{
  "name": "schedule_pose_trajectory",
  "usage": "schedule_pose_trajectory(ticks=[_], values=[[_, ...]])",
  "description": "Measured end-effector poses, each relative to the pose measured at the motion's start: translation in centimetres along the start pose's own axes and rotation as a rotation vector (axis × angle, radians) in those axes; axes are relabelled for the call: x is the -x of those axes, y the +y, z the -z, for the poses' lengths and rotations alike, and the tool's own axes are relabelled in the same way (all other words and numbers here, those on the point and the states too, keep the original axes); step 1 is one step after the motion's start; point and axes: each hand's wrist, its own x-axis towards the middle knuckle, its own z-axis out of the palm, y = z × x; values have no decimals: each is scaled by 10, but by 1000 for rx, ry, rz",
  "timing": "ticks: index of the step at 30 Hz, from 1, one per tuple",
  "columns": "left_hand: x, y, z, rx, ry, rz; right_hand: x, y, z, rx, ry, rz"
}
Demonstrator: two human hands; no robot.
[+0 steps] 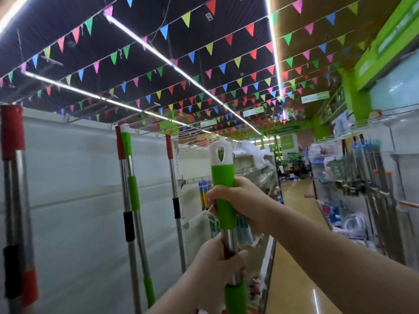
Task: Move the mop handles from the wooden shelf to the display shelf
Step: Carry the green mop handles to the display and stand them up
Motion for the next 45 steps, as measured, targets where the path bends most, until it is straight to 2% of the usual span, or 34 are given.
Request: schedule_pose_trajectory(ticks=[7,11,18,25,30,35,45], values=[[-108,-31,-2,-62,96,9,-101,47,49,32,-54,11],[-165,-55,2,-104,101,-17,-154,72,70,89,-25,47],[-273,-71,10,-23,140,-59,-238,107,117,183,47,166],[-366,-89,7,-34,251,-28,-315,159,167,276,51,263],[-425,-102,6,-138,413,39,-375,191,201,339,-3,295],[-475,-111,15,-235,525,133,-433,210,223,319,-121,348],[-548,-111,74,-358,677,42,-530,203,212,132,-80,624]])
